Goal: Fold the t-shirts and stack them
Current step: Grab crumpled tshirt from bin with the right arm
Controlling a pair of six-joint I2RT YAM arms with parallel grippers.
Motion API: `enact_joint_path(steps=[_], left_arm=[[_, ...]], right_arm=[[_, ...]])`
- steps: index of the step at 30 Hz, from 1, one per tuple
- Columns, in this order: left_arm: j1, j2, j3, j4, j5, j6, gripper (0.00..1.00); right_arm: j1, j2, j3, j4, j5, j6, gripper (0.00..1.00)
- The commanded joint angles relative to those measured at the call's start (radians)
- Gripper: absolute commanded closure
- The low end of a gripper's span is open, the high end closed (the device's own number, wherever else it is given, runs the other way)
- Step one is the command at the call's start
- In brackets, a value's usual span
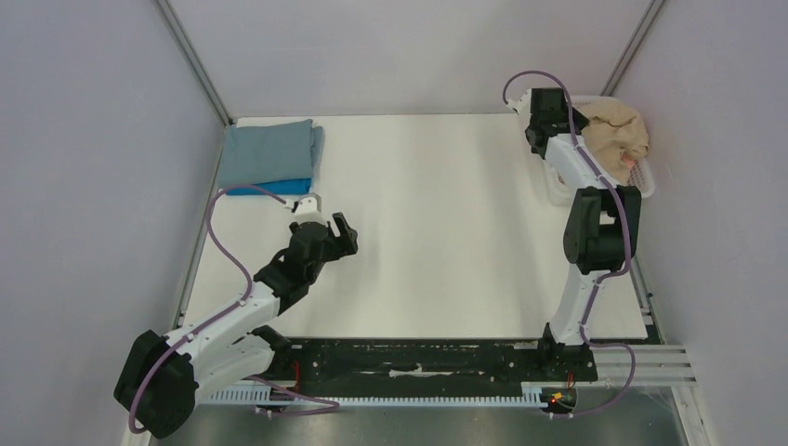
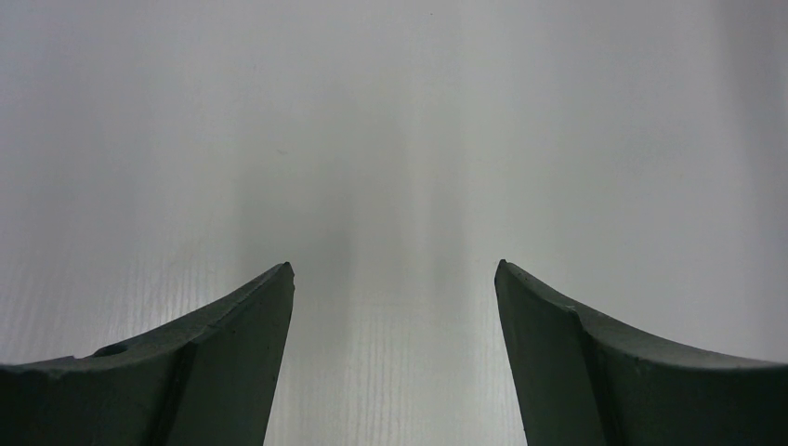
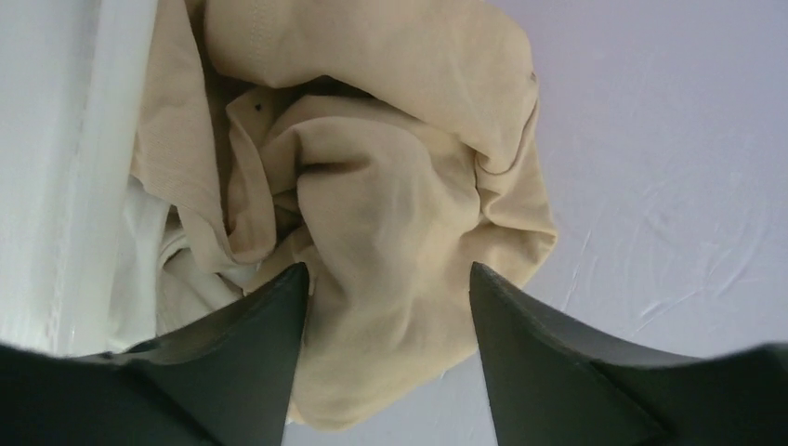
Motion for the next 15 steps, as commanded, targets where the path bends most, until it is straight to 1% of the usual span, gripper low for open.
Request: enact_joint_path(steps=[1,2,3,5,6,8,12,15], left_arm=[[-0.001,0.007,0.036,0.038,-0.029,0.034,0.15],[-0.001,0.007,0.036,0.038,-0.029,0.034,0.15],[-0.001,0.008,0.035,0.038,-0.029,0.034,0.15],[-0.001,0.009,0.038,0.038,-0.029,0.035,0.15],[-0.001,0.009,0.037,0.038,-0.029,0.033,0.15],[-0.001,0.009,0.039,0.038,-0.026,0.032,0.15],[-0.001,0.007,0.04,0.038,-0.02,0.031,0.15],[-0.001,0.002,0.038,0.035,-0.019,0.029,0.15]], right_arm=[[0.0,0.025,0.024,0.049,0.046,-0.014,0.42],[0.0,0.024,0.023,0.06,0.05,-0.006,0.53],[0.0,0.02,0.023,0.073,0.044,0.006,0.61],[0.0,0.005,0.028,0.097,0.02,0.036,0.73],[0.002,-0.006,0.031,0.111,0.013,0.049,0.83],[0.001,-0.032,0.037,0.152,0.02,0.083,1.0],[0.0,-0.107,0.056,0.237,0.066,0.173,1.0],[-0.005,-0.193,0.056,0.362,0.155,0.239,1.0]])
